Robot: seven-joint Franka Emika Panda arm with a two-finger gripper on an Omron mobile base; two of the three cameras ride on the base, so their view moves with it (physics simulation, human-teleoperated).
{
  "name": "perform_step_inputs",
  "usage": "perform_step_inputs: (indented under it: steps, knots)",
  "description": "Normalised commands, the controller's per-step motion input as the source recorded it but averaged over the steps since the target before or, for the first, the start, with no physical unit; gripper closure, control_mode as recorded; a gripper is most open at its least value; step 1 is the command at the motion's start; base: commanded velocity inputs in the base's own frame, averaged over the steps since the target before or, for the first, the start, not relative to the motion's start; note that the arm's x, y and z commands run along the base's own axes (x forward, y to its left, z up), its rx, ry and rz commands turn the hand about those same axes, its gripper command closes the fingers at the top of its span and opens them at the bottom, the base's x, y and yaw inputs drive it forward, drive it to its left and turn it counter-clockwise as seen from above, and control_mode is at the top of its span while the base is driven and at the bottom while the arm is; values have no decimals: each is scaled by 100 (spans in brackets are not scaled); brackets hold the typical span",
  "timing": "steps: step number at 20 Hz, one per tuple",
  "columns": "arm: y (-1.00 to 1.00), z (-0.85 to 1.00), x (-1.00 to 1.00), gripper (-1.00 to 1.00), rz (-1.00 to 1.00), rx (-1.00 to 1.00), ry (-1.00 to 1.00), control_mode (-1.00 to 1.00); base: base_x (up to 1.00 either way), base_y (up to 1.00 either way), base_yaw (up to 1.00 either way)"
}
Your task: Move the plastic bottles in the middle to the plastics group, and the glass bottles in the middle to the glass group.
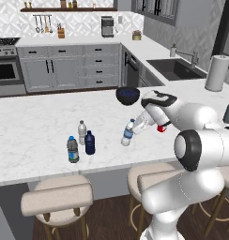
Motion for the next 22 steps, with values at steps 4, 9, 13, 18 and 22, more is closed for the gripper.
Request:
perform_step_inputs:
  steps: [4, 9, 13, 18, 22]
  knots:
    - [61, -1, 0, 100, 19, 0, -6, -100, 0, 0, 0]
    - [54, -2, 0, 100, 12, 0, -15, -100, 0, 0, 0]
    - [39, -23, -11, 100, 6, 0, -11, -100, 0, 0, 0]
    - [14, -29, -2, 100, 0, -3, -4, -100, 0, 0, 0]
    - [17, -23, 0, 100, 0, 0, -1, -100, 0, 0, 0]
